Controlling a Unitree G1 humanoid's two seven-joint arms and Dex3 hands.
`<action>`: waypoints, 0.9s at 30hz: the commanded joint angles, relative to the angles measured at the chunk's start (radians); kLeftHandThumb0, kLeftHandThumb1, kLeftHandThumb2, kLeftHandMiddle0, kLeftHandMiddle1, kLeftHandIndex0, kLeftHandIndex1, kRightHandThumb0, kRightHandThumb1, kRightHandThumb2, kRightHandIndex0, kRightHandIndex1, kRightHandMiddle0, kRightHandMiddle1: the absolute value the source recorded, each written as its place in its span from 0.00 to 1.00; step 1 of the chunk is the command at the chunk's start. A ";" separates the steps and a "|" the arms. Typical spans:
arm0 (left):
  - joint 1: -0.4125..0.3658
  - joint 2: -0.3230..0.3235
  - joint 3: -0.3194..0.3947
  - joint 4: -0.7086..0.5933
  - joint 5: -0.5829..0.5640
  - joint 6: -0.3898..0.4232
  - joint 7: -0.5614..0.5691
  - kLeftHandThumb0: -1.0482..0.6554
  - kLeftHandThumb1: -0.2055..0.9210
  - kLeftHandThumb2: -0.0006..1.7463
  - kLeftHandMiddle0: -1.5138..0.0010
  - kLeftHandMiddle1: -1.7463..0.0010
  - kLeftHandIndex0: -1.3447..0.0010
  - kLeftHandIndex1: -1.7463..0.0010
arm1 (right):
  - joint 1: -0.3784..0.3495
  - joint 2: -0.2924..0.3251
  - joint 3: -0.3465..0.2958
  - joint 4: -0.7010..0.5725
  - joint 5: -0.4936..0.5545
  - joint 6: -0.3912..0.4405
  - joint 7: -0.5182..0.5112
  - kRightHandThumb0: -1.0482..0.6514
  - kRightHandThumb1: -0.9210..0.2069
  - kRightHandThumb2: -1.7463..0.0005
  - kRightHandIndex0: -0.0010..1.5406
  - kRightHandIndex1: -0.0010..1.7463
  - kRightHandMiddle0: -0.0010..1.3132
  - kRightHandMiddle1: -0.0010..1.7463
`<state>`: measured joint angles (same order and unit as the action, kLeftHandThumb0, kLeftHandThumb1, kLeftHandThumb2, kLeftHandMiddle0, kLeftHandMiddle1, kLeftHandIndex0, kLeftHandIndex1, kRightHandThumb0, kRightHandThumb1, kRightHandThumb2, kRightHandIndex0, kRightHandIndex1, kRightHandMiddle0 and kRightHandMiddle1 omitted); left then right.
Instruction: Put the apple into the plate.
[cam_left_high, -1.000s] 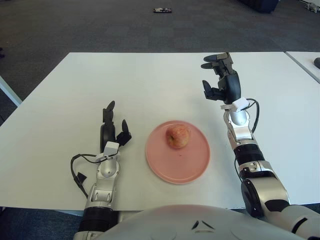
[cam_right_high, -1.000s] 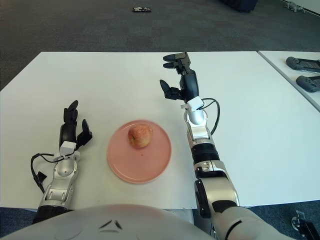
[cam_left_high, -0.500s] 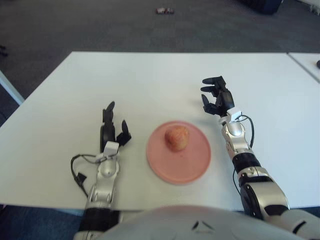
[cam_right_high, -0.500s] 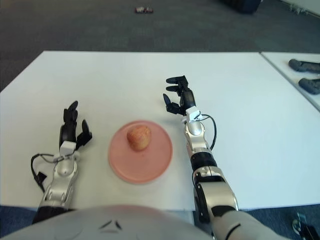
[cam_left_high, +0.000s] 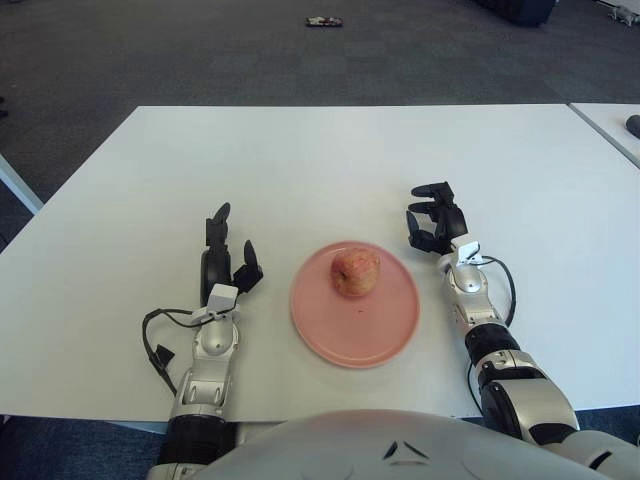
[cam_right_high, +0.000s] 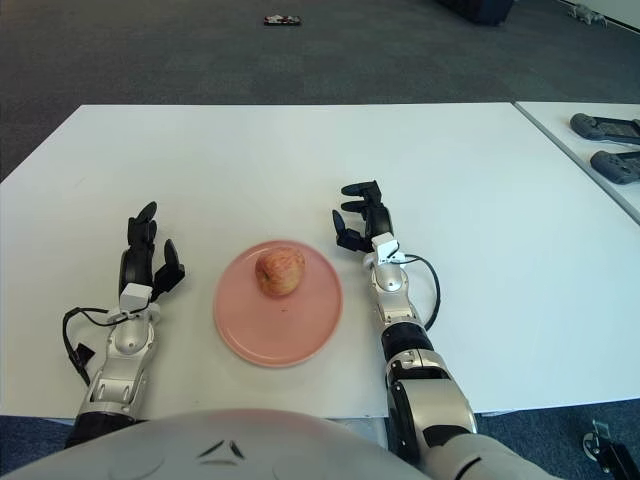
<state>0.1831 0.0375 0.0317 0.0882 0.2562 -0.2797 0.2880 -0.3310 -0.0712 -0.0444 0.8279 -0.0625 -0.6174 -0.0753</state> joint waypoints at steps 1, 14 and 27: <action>0.001 0.008 0.002 -0.009 0.004 -0.006 -0.002 0.12 1.00 0.55 0.86 0.93 1.00 0.67 | -0.010 0.002 -0.009 0.028 0.011 0.016 0.006 0.43 0.40 0.38 0.15 0.81 0.03 0.88; 0.001 0.005 0.003 -0.007 0.002 -0.004 0.001 0.13 1.00 0.54 0.86 0.93 1.00 0.67 | -0.017 0.010 -0.037 0.060 0.039 0.020 0.019 0.47 0.41 0.35 0.15 0.82 0.02 0.88; -0.003 0.008 0.005 -0.002 -0.001 -0.005 -0.003 0.12 1.00 0.55 0.86 0.93 1.00 0.67 | -0.032 0.023 -0.055 0.078 0.038 -0.001 -0.015 0.44 0.27 0.47 0.14 0.83 0.07 0.95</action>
<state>0.1850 0.0392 0.0324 0.0872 0.2536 -0.2797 0.2853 -0.3600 -0.0545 -0.0919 0.8926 -0.0289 -0.6244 -0.0782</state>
